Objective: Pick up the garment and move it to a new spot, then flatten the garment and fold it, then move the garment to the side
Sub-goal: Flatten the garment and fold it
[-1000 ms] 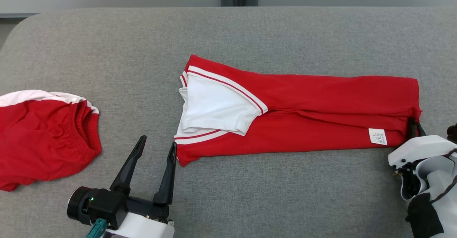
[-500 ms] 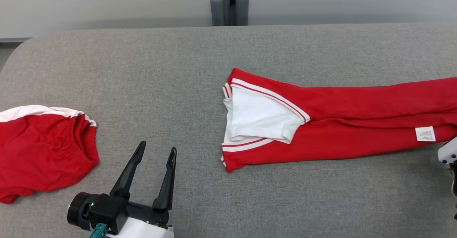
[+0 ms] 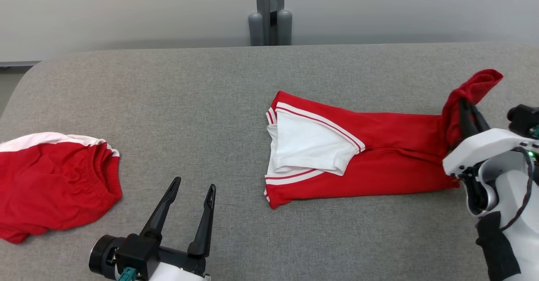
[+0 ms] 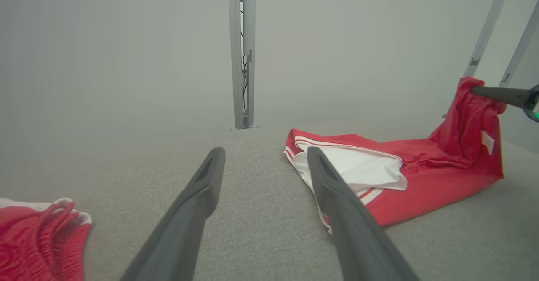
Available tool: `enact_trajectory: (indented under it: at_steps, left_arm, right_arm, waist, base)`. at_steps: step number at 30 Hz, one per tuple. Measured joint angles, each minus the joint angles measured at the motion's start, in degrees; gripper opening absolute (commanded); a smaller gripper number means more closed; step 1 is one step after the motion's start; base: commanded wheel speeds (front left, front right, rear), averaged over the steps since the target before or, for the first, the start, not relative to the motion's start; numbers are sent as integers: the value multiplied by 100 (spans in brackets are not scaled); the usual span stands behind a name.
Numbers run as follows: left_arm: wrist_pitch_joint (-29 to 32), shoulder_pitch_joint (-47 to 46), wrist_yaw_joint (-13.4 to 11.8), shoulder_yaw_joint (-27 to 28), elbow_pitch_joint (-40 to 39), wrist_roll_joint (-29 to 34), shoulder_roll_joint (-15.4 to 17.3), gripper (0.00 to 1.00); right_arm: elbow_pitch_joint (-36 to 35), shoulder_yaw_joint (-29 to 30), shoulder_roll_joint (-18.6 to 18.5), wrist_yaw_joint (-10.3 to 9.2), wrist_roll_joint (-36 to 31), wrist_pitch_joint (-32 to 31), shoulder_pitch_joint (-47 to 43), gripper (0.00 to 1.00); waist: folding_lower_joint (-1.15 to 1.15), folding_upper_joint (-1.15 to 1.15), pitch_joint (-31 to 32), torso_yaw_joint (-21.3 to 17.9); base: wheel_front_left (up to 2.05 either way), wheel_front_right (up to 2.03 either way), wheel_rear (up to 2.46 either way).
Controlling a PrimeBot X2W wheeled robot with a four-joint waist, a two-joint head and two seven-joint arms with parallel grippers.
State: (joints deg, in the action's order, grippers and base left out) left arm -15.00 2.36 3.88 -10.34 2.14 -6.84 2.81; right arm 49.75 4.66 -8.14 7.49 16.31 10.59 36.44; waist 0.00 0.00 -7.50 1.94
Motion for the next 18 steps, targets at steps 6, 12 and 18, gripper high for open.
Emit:
enact_trajectory:
  at_steps: [6,12,18]
  left_arm:
    - [1,6,-67,-114,118,-81,1,100]
    - [0,-37,-98,-249,176,-152,0,100]
    - [0,-105,-118,-348,243,-190,-1,100]
  right_arm:
    - [-967,-878,144,1,567,-637,-258,0]
    - [-1300,-1214,324,1,683,-967,-336,0]
    - [-1311,-1511,478,1,633,-1149,-342,0]
  waist:
    - [0,0,82,205]
    - [0,0,105,464]
    - [0,0,57,755]
  base:
    - [0,0,0]
    - [0,0,0]
    - [0,0,0]
